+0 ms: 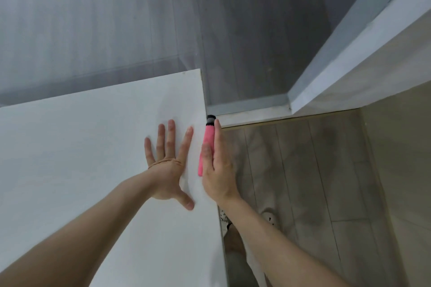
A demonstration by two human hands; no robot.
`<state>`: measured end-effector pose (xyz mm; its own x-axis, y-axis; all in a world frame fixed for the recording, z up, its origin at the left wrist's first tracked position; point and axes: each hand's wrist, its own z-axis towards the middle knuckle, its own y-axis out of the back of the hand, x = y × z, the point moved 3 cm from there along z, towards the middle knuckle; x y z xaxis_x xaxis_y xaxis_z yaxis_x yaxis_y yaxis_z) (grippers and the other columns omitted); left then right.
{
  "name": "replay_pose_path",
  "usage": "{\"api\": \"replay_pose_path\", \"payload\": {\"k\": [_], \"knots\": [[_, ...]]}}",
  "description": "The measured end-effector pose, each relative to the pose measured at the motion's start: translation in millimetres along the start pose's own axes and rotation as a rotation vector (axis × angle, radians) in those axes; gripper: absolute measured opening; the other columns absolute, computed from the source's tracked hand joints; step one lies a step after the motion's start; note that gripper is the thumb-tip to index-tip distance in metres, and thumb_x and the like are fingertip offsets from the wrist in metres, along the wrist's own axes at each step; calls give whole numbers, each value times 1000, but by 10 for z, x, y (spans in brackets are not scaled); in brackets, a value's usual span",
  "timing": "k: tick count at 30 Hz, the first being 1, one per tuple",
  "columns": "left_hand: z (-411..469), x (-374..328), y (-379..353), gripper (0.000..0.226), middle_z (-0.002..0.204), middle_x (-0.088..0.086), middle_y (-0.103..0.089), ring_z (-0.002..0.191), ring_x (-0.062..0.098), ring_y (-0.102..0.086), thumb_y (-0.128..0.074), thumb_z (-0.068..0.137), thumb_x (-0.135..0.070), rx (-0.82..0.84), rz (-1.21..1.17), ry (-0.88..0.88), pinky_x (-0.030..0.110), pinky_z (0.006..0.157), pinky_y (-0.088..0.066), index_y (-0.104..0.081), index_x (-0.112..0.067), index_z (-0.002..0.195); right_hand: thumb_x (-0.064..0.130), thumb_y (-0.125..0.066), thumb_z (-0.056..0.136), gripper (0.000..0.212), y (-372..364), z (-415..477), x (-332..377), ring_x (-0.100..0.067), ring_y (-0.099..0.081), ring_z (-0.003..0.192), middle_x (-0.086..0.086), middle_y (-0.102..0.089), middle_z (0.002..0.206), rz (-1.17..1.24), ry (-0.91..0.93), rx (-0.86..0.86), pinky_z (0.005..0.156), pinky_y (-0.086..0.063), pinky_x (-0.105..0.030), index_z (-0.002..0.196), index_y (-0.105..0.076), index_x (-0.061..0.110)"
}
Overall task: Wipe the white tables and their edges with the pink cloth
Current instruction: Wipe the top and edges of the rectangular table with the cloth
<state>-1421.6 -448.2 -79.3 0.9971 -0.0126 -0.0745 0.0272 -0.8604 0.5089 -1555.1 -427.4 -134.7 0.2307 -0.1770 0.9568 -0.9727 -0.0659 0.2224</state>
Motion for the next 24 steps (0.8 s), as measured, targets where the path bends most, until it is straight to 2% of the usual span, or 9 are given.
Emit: {"api": "replay_pose_path", "payload": {"k": [2,4,7,11,13,15,20,22,24], "knots": [[-10,-9,15,182,136,11,75,127,37,70,-99,57,-67,6,-7,2,67,120,29,61,-34,139,48,-29,118,56,37,159,71,-16,-57,135,4,-48,164,-21,11,-4,115,-50,-54,171,-13,44],[-14,-12,22,183,135,10,75,126,37,70,-100,57,-65,21,-11,-2,67,119,30,61,-34,139,46,-28,119,55,-25,718,167,-7,-42,152,8,-39,171,11,10,-26,125,-40,-46,171,-22,32],[-8,2,18,184,135,9,75,126,36,71,-100,56,-65,26,-18,-9,67,118,31,61,-35,138,43,-27,119,56,-106,1468,246,-11,-30,160,6,-30,176,-43,13,-53,127,-38,-47,171,-23,25],[-13,10,12,184,135,11,75,126,37,70,-99,55,-68,19,-7,-19,68,119,29,61,-34,139,37,-35,119,61,-114,749,103,-1,-15,163,19,-12,179,14,28,29,133,-28,-40,173,-9,32],[-12,7,12,183,136,11,75,126,37,70,-99,55,-69,13,-8,-16,68,119,29,61,-35,139,29,-37,119,63,-38,236,16,2,-11,163,21,-9,179,76,79,74,133,-21,-31,174,-5,29],[-24,7,15,184,136,12,74,127,37,70,-99,55,-69,9,-11,-15,68,120,28,60,-35,140,28,-35,119,62,-9,229,-18,2,-12,163,19,-10,179,73,84,85,132,-19,-27,174,-5,28],[-46,-31,5,183,135,8,75,126,35,71,-100,57,-64,19,-18,-25,67,118,31,61,-35,139,38,-30,118,61,-106,1477,205,-11,-14,165,4,-14,181,6,25,21,134,-22,-46,173,-13,20],[-40,-34,11,183,135,8,75,126,34,71,-100,57,-64,15,-20,-23,67,118,31,60,-35,140,37,-31,118,61,-119,1557,210,-12,-15,165,5,-13,181,3,42,11,133,-24,-49,173,-13,20],[-45,-23,3,183,135,10,75,126,35,71,-100,57,-65,18,-20,-26,68,118,30,61,-35,139,38,-32,119,60,-100,1179,160,-8,-17,164,13,-11,180,31,55,37,130,-32,-51,173,-10,28]]}}
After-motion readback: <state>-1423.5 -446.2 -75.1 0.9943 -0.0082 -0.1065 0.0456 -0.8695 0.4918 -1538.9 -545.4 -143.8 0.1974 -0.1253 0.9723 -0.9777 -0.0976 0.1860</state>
